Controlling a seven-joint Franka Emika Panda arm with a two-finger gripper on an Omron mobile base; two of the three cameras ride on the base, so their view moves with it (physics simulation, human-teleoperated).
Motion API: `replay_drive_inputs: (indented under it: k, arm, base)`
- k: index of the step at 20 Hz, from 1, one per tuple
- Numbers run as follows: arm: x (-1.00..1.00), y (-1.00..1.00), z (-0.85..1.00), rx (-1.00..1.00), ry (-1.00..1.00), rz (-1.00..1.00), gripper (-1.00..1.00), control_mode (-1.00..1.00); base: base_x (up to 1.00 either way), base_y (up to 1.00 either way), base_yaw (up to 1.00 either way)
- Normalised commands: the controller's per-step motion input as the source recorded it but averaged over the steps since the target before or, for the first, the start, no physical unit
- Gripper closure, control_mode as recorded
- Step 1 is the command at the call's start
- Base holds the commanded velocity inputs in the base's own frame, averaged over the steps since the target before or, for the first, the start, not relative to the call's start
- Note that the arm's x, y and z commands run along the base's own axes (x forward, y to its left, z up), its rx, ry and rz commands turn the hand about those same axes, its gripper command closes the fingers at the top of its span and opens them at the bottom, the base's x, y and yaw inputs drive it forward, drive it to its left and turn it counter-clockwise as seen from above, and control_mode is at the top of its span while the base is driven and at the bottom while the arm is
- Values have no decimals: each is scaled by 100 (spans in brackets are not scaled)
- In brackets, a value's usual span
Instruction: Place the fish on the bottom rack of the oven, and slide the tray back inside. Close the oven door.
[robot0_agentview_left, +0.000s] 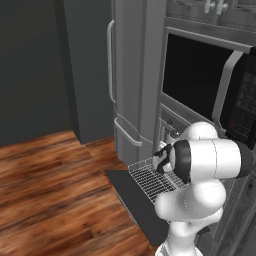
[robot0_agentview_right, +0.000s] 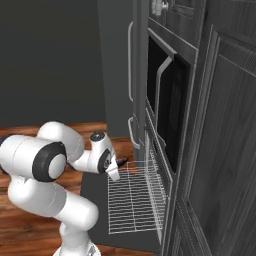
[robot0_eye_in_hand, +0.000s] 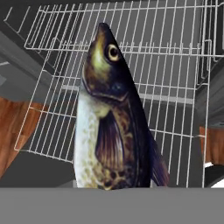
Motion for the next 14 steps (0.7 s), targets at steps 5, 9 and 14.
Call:
replay_drive_inputs:
  k: [5, 9, 14]
  arm:
    - [23, -1, -41, 0, 2, -1, 100, -100]
    - [24, 0, -41, 0, 2, -2, 100, -100]
    - [23, 0, -42, 0, 2, -3, 100, -100]
  base:
    - [0, 0, 0]
    - [0, 0, 0]
    - [0, 0, 0]
